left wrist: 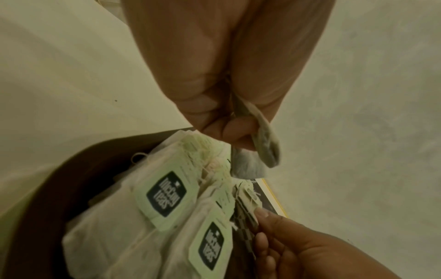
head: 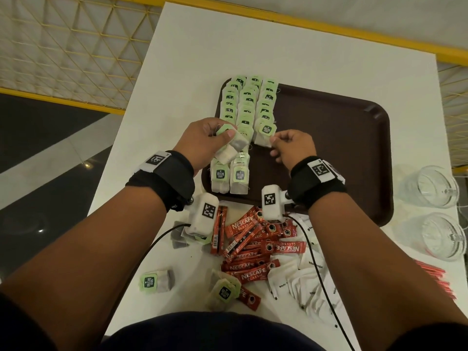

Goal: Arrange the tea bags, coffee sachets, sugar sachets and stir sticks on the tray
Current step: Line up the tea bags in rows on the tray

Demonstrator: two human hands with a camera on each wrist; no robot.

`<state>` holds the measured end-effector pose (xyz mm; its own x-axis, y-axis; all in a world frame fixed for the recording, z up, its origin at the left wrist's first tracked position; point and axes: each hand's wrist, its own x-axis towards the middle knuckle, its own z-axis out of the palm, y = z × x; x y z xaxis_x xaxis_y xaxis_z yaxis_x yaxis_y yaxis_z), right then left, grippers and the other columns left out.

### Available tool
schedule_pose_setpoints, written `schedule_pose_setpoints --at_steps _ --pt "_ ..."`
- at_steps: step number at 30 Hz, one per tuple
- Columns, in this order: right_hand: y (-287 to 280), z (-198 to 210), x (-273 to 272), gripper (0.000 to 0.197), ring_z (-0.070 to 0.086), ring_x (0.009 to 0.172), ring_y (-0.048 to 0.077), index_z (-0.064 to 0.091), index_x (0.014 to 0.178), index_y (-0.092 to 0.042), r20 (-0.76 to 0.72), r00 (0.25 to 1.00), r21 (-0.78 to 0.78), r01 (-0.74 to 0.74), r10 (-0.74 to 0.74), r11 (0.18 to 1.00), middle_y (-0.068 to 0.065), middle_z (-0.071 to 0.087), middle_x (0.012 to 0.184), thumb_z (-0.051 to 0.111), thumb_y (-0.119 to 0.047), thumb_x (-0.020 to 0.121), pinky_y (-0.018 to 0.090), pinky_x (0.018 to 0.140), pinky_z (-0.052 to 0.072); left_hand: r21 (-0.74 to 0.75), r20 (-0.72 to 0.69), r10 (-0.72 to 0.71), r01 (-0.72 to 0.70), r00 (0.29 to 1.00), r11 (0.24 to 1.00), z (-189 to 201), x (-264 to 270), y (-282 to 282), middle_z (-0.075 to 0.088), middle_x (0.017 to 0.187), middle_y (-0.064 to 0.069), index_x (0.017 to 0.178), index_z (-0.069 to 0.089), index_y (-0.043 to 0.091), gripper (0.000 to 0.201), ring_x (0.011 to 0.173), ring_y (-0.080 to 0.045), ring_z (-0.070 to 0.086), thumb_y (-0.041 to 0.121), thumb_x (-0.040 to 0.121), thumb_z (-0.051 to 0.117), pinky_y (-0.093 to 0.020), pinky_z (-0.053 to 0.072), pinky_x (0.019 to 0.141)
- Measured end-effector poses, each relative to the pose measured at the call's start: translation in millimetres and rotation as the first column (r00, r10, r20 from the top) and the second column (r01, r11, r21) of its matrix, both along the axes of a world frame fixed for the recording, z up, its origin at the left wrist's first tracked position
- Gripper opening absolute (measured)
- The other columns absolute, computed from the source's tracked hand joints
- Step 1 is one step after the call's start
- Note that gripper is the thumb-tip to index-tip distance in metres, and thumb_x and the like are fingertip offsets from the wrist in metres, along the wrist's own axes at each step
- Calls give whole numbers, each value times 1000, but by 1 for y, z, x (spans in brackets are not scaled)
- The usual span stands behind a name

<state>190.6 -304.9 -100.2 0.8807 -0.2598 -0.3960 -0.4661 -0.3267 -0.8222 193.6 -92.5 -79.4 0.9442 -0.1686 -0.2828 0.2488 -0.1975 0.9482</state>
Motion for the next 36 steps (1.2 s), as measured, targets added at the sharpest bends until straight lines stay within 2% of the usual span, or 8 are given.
schedule_pose_setpoints --at_steps 9,13,17,20,25,30,32,36 --pt "3 -3 3 12 59 55 8 63 78 -20 -61 997 -100 -43 37 994 5 70 79 70 -19 87 23 52 50 -2 -7 -5 5 1000 1000 5 -2 -2 72 112 -6 112 70 10 21 107 -21 67 17 94 64 -41 53 97" --pt "1 7 1 13 66 73 15 62 80 -26 78 996 -244 -29 49 969 1 70 84 71 -34 85 33 69 56 18 -18 -16 17 1000 1000 7 -3 -3 71 111 -7 108 71 12 17 104 -21 66 18 93 66 -41 54 95" --pt "13 34 -7 19 56 70 -4 71 98 -17 166 929 -155 -307 331 939 -10 63 83 67 -33 90 16 67 47 6 -32 -54 54 998 999 11 -6 -7 72 102 -12 101 71 15 13 88 -18 66 17 88 71 -44 54 88" --pt "18 39 -13 19 52 59 -7 72 97 -7 139 876 -88 -454 463 886 -8 62 75 70 -24 89 9 59 42 -33 -39 -42 41 998 999 14 -7 -11 72 100 -16 100 70 19 22 87 -25 67 23 80 79 -49 54 87" --pt "10 27 -21 13 58 54 1 67 95 -3 74 949 42 -310 306 950 0 64 73 70 -13 88 14 52 47 15 -72 -6 8 997 1000 13 -7 -12 71 99 -18 104 68 21 40 90 -32 69 41 71 80 -51 54 87" --pt "1 11 -18 13 63 60 9 66 99 -5 -15 998 101 -52 54 993 10 69 84 68 -14 90 18 58 55 -13 -163 31 -33 986 999 10 -6 -7 70 106 -19 104 66 15 17 91 -24 70 19 88 71 -45 57 88" --pt "2 8 -15 13 62 60 10 65 101 -6 -59 997 93 -35 40 995 9 68 82 67 -14 91 17 56 55 -46 -192 28 -38 981 998 10 -6 -6 70 102 -16 100 65 17 11 88 -19 68 15 90 69 -40 57 86" --pt "7 2 -10 11 57 57 10 64 89 -13 -94 994 -32 -58 55 998 4 65 76 70 -23 89 20 53 52 -112 -247 11 -40 969 993 12 -6 -4 69 107 -19 104 63 14 17 98 -26 70 9 89 69 -39 58 88"
